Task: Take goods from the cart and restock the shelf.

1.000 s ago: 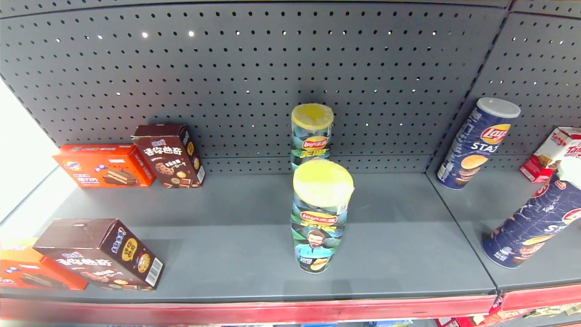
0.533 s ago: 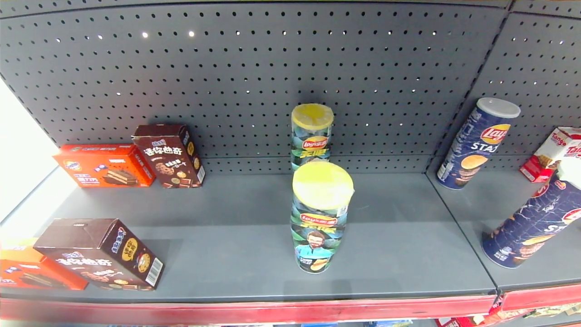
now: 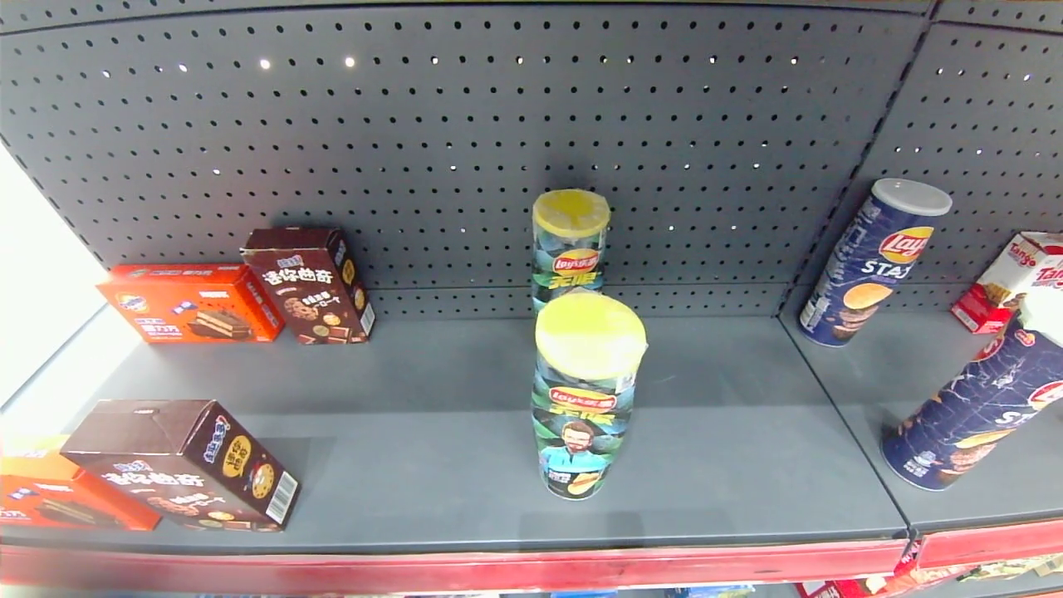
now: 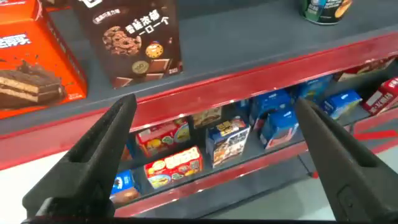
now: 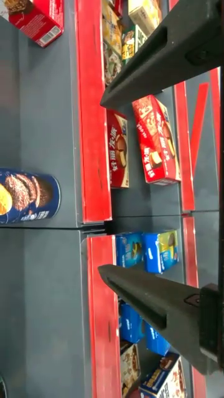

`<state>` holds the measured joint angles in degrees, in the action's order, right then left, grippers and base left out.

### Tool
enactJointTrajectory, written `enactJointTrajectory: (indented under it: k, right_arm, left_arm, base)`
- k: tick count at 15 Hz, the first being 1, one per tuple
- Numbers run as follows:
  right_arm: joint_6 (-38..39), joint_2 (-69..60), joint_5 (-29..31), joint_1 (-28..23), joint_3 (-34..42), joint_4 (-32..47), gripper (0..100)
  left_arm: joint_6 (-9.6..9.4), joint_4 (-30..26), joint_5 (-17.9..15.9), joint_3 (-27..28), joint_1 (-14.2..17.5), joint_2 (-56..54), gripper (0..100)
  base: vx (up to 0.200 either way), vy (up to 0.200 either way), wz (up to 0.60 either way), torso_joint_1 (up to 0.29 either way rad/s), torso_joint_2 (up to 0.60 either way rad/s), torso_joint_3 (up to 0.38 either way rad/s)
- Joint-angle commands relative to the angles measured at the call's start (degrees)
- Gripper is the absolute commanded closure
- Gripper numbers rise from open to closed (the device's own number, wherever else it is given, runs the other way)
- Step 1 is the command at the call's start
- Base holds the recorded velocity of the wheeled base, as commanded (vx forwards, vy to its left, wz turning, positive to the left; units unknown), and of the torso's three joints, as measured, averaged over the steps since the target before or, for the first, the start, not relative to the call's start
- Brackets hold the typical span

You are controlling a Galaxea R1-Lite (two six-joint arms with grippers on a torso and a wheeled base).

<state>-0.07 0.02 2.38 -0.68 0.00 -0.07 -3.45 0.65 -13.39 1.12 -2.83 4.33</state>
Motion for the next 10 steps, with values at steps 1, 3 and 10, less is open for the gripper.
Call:
enactJointTrajectory:
  k: [1, 3, 10]
  right_arm:
    - [-0.01, -0.02, 0.00, -0.02, 0.00, -0.01, 0]
    - [-0.01, -0.02, 0.00, -0.02, 0.00, -0.01, 0]
    - [-0.01, -0.02, 0.00, -0.02, 0.00, -0.01, 0]
  left_arm:
    - [-0.51, -0.29, 8.90, -0.42, 2.13, -1.25, 0]
    - [1.69, -0.65, 16.73, -1.12, 2.83, -3.98, 0]
    - [3.54, -0.47, 16.73, -1.12, 2.92, -4.24, 0]
  base:
    - [0.000, 0.000, 0.00, 0.000, 0.00, 0.000]
    - [0.000, 0.000, 0.00, 0.000, 0.00, 0.000]
    - [0.000, 0.000, 0.00, 0.000, 0.00, 0.000]
